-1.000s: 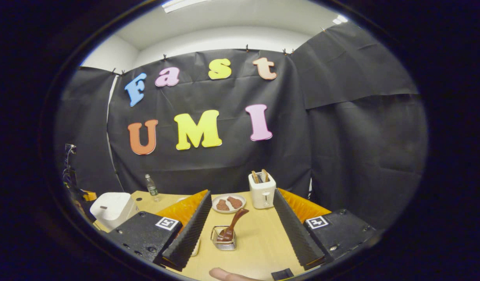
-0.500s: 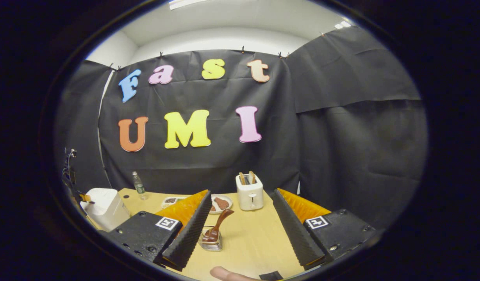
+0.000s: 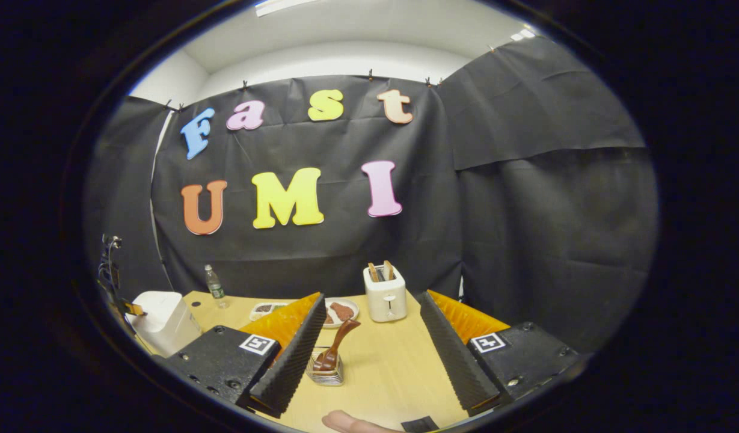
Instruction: Close the left gripper, press the button to open the rice cooker; take a wooden spoon from the chopstick holder with the right hand, scoop a spoonful of rice and pour it into the rice cooker, then put the wooden spoon back into the chopstick holder.
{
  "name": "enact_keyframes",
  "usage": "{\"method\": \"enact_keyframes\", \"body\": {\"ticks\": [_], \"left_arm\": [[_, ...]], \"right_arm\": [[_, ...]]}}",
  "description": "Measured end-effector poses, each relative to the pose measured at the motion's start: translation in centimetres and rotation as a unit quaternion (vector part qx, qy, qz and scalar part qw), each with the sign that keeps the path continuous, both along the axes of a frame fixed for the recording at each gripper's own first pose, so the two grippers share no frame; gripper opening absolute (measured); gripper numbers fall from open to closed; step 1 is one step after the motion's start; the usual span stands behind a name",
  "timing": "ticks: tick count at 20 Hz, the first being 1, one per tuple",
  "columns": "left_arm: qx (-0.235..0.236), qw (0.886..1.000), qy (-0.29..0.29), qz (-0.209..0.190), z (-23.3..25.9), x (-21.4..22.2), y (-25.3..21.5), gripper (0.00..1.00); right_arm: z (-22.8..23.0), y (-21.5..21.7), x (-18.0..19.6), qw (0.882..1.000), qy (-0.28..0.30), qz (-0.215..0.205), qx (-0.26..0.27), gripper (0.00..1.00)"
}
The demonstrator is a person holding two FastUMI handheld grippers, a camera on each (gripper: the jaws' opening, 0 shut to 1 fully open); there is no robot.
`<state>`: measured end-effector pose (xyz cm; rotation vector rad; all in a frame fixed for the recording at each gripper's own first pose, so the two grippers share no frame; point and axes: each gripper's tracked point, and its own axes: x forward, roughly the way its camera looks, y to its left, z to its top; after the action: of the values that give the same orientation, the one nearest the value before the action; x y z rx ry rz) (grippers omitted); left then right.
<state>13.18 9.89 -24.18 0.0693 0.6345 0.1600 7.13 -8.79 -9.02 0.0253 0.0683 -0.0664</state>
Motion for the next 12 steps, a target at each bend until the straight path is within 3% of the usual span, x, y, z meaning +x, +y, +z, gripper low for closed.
{"method": "enact_keyframes", "body": {"ticks": [3,6,12], "left_arm": [[-0.014,1.0,0.01,0.007,-0.4,-0.3,0.0,0.0],[0.003,1.0,-0.003,-0.001,-0.1,-0.1,0.1,0.0],[0.007,0.998,-0.062,0.013,4.1,0.1,0.6,0.0]], "right_arm": [[-0.3,0.1,-0.2,1.0,0.003,0.001,-0.002,1.0],[-0.8,0.3,-0.3,1.0,0.004,0.003,-0.009,1.0],[-2.6,0.2,-0.3,1.0,0.016,-0.003,-0.022,1.0]]}}
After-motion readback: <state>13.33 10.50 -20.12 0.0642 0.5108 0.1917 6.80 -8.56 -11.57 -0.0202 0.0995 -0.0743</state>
